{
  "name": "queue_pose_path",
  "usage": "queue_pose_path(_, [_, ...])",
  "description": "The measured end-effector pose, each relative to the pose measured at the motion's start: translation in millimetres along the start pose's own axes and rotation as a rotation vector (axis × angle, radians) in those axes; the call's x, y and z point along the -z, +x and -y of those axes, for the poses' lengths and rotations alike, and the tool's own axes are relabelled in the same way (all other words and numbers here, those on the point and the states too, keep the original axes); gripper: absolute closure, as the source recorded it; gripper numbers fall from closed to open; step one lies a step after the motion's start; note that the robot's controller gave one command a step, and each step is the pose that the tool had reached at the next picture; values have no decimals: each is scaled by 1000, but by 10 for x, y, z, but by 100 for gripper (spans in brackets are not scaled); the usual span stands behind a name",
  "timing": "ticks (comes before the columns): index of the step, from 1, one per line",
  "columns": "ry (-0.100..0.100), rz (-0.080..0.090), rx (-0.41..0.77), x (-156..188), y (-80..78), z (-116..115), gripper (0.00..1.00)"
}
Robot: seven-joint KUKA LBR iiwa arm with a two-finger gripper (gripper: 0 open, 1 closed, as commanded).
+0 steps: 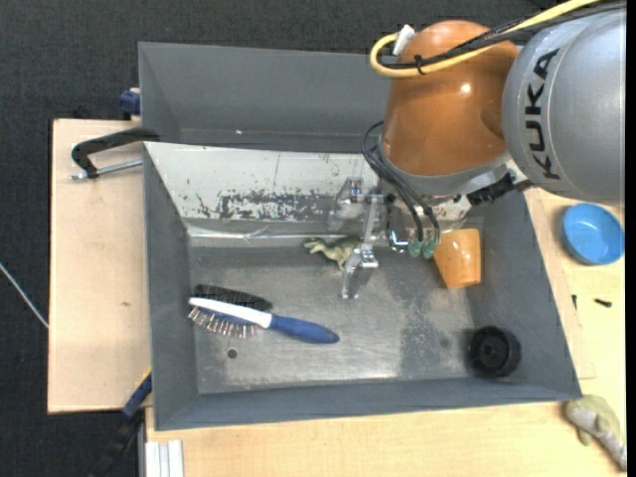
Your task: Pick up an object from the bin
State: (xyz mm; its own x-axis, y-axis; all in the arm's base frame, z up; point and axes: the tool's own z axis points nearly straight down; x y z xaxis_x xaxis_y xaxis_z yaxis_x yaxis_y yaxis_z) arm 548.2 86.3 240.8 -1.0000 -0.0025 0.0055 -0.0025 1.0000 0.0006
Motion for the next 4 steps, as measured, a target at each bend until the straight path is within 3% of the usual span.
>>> queue_pose_path(1, [-7,25,-177,-1462,-214,456,0])
queue_pose_path(2, [-13,26,-356,-1533,-436,483,0])
queue_pose_path(3, [-18,15,-452,-1588,-605,505,0])
queue_pose_path(4, [-24,21,-628,-1604,-617,483,0])
